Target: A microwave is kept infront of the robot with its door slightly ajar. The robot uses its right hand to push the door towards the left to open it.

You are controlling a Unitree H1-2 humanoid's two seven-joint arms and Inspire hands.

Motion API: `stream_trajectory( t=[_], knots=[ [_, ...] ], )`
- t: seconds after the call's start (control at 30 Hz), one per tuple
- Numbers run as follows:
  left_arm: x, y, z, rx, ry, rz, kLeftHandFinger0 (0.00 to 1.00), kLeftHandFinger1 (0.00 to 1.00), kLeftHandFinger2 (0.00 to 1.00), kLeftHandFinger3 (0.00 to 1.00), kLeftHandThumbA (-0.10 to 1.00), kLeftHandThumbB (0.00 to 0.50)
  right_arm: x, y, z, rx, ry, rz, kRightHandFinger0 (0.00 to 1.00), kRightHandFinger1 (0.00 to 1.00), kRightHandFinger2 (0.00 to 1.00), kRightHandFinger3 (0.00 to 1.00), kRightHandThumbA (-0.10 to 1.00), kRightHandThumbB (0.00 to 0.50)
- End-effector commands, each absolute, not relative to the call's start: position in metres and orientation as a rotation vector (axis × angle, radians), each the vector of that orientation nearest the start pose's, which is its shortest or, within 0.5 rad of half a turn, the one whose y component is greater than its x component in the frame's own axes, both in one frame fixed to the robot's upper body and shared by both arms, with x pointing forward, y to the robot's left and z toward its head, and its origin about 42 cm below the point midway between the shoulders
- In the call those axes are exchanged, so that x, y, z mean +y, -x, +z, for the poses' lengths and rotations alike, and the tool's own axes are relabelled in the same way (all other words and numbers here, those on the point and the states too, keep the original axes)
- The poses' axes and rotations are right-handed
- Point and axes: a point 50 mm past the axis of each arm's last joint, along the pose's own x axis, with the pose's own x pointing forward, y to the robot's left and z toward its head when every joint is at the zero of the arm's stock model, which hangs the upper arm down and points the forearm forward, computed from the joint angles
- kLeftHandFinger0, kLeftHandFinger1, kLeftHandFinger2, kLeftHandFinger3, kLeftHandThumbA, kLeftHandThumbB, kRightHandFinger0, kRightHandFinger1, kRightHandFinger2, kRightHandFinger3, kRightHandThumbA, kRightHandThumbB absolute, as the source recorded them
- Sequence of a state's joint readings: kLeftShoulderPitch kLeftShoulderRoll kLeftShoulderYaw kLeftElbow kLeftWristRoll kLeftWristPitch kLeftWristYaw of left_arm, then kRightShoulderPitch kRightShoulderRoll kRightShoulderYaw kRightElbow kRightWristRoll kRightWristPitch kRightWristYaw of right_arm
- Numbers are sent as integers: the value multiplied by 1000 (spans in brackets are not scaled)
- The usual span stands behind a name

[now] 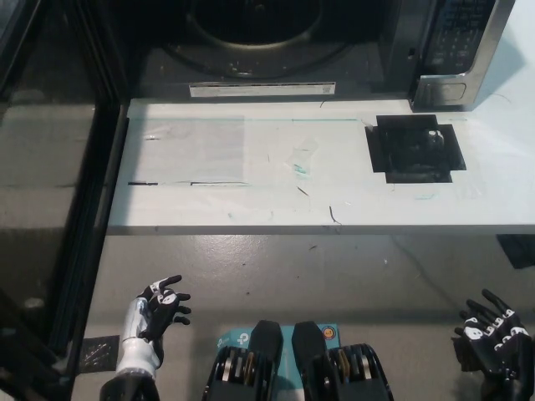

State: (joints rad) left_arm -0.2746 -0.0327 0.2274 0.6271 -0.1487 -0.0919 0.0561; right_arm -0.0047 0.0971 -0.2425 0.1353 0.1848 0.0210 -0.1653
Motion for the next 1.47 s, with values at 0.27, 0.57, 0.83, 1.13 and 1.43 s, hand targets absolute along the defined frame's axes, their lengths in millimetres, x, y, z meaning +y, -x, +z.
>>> stream_trajectory(
  t=[0.27,0.57,0.83,1.13,1.43],
  knots=[
    [228,-362,28,201,235,218,326,321,365,522,88,32,-242,-280,65,106,-299,-384,442,565,584,699,488,218],
    [228,-366,31,192,235,220,325,316,380,532,121,46,-242,-284,66,104,-308,-372,448,566,601,727,490,218],
    [227,-367,32,189,244,218,335,308,375,525,99,28,-242,-285,67,98,-294,-369,447,569,625,733,499,205],
    [226,-365,32,195,244,216,356,322,396,541,99,29,-243,-284,67,103,-300,-369,457,579,620,722,476,212],
    [225,-363,32,206,247,225,373,332,426,592,92,32,-243,-282,67,108,-295,-368,469,600,654,736,485,216]
  ],
)
